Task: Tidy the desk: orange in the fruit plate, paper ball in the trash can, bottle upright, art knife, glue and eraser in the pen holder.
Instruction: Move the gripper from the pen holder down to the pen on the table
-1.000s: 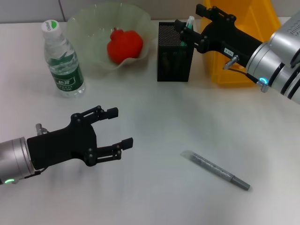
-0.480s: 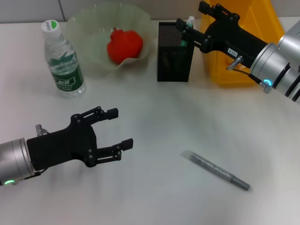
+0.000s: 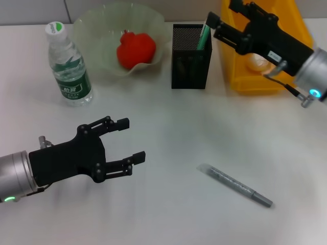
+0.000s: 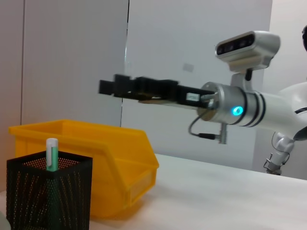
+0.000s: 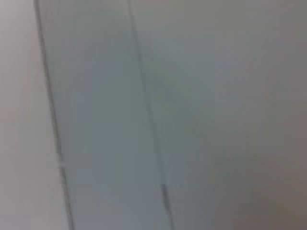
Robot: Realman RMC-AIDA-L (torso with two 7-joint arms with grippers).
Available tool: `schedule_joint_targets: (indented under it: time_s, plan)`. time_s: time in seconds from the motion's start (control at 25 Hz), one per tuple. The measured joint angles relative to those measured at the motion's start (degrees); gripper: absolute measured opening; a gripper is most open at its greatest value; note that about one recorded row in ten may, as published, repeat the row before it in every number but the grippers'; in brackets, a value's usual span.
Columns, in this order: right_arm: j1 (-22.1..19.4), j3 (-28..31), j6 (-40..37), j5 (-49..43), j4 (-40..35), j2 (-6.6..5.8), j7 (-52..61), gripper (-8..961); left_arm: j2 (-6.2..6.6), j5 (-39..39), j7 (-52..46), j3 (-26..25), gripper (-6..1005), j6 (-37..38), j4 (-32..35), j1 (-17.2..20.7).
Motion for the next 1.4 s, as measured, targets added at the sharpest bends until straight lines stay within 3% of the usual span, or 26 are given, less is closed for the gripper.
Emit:
schedule_joint_targets:
  time_s: [0.24, 0.36, 0.4, 0.44, 0.6, 0.8, 1.12, 1.4]
  plan:
    - [-4.5, 0.0, -6.5, -7.4, -6.7, -0.44, 9.3, 769, 0.02, 0.0, -0.1, 0.0, 842, 0.3, 0.0, 0.1]
    - [-5.6, 0.3, -10.4, -10.5, -7.6, -1.51, 12.1, 769, 0.09, 0.0, 0.0, 0.1, 842, 0.5, 0.1, 0.2]
    - [-6.2, 0.3, -13.1, -12.7, -7.8, -2.44, 13.7, 768, 0.13, 0.0, 0.0, 0.1, 842, 0.6, 0.2, 0.4]
    - [-6.2, 0.3, -13.1, -12.7, -7.8, -2.44, 13.7, 768, 0.14, 0.0, 0.0, 0.2, 842, 0.6, 0.2, 0.4]
    - [-6.9, 0.4, -19.3, -18.3, -8.0, -4.71, 16.9, 768, 0.14, 0.0, 0.1, 0.3, 842, 0.6, 0.4, 0.7]
    - [-7.6, 0.4, -21.8, -22.5, -9.9, -5.62, 19.2, 768, 0.14, 0.0, 0.1, 0.4, 842, 0.6, 0.6, 0.8]
    - [-10.7, 0.4, -23.4, -35.7, -23.8, -4.65, 30.1, 768, 0.06, 0.1, 0.1, 0.4, 842, 0.8, 0.6, 1.0]
    - [-13.2, 0.3, -24.7, -45.7, -38.4, -2.31, 39.7, 768, -0.03, 0.2, 0.1, 0.4, 842, 0.8, 0.6, 1.2]
